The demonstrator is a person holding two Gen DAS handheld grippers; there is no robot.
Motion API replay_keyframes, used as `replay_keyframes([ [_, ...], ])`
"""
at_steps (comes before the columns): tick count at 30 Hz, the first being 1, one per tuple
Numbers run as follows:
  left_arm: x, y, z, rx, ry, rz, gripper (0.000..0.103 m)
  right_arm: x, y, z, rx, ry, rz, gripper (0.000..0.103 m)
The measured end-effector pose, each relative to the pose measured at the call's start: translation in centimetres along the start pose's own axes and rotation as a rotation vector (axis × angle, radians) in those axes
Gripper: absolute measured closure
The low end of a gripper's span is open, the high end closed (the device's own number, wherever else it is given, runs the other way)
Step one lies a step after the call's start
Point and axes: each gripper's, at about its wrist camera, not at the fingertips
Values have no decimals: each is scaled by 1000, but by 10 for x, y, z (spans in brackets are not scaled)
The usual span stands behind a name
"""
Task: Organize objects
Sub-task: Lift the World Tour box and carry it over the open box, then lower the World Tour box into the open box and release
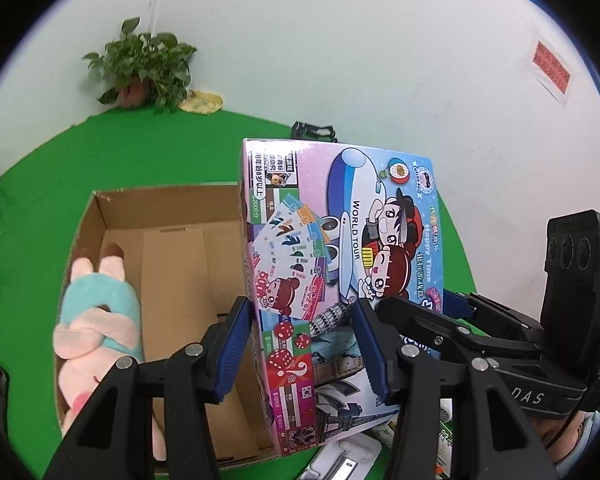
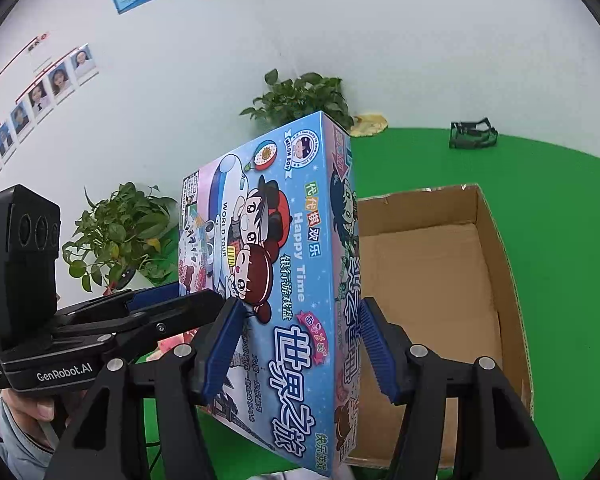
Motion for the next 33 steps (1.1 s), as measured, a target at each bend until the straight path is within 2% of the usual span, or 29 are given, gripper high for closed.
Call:
replay_keyframes([
  [6, 40, -11, 12, -51, -105, -29, 54, 35, 30, 17, 40, -68, 0, 46],
  [13, 69, -20, 17, -70, -185, -60, 55, 75, 62, 41, 111, -127, -19, 46],
  [23, 97, -18, 36, -43, -330, -134, 57, 115, 97, 65, 203, -265, -9, 45],
  [24, 95, -17, 38, -39, -335, -132, 57, 120, 99, 68, 208, -287, -5, 45],
  [28, 77, -12, 35, -24, -294, -133, 54, 134, 98, 75, 173, -343, 16, 55],
  [33, 47, -16, 36, -47, -235, -111, 54, 136, 82, 80, 124, -364, 65, 61],
])
Point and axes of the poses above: each gripper's, at about its wrist camera, not at the fingertips, and x roughly the way its jaws point, y to its right, z to its underside, and after that the axes turned 4 degrees about y, right-handed
